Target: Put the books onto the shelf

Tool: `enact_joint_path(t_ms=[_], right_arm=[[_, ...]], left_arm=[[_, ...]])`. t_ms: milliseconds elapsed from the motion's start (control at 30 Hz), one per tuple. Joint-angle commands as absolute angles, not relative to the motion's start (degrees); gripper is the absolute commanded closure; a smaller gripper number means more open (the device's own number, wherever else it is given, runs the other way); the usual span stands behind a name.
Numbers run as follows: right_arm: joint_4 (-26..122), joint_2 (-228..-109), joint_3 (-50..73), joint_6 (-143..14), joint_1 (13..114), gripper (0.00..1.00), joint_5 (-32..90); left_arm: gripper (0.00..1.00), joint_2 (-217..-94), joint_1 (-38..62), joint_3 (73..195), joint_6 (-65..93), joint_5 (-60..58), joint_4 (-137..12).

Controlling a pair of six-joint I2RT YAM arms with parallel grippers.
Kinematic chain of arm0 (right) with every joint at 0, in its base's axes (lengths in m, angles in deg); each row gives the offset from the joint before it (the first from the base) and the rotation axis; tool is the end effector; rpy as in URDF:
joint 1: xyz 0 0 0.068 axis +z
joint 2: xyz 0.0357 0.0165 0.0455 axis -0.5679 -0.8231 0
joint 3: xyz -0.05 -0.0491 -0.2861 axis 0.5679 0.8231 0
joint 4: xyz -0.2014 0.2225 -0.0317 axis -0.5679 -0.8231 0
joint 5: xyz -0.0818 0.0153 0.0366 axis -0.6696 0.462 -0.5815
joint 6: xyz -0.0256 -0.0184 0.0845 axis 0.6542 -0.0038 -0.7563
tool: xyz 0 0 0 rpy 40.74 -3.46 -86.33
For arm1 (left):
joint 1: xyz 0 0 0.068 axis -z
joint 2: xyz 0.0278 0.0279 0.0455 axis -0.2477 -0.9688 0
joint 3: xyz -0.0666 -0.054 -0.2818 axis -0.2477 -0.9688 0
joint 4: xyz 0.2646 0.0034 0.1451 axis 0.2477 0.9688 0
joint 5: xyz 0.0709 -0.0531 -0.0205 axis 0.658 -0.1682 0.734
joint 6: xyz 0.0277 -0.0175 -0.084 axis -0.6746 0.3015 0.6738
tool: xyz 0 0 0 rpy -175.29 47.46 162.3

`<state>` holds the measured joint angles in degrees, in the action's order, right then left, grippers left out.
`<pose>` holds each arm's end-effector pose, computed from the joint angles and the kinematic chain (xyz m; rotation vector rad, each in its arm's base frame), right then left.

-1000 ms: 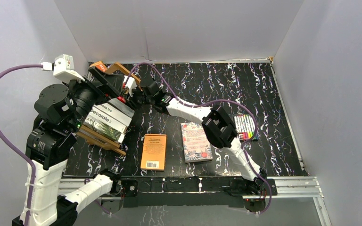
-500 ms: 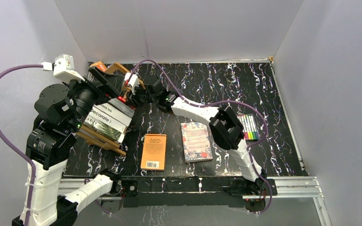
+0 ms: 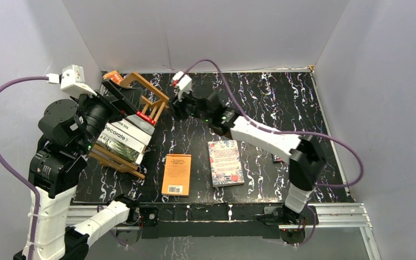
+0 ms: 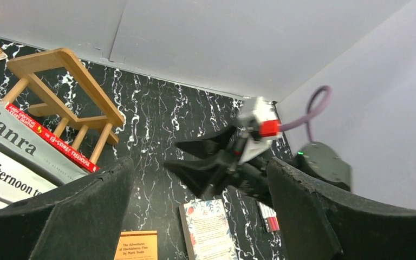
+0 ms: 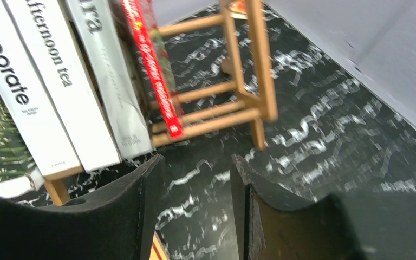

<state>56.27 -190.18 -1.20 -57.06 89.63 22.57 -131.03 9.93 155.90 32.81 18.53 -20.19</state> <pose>0.3030 0.4354 0.3593 -0.8245 1.5425 0.7213 0.1567 -0.0532 0.5823 -0.2453 1.5438 -0.6074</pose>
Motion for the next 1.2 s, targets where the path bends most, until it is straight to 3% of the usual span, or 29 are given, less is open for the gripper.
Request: enact_joint_path(t_ms=[0,233,467,667,867,1167], right_arm=[[52.9,-178.5,8.2,-63.0,87.2,0.42,13.2],[36.3,-160.9,24.2,-70.5,75.7,0.38,11.7],[25.9,-154.9,33.8,-83.3,66.3,0.34,13.5],[26.1,-154.0,41.2,-90.1,63.6,0.27,16.9],[30.6,-152.6,48.0,-94.8,63.4,0.25,23.6],[39.9,-153.1,56.8,-101.9,63.2,0.28,29.8]], left_arm=[[0.09,-130.0,9.9,154.8,30.9,18.6,-19.6],[0.08,-130.2,9.9,152.0,30.0,16.7,-18.9],[0.09,-133.9,10.0,147.9,28.9,6.3,-20.7],[0.1,-140.5,9.9,145.2,30.3,-6.0,-21.9],[0.11,-144.6,12.3,133.1,38.6,-15.8,-29.9],[0.15,-152.0,27.4,124.3,44.4,-6.8,-38.6]])
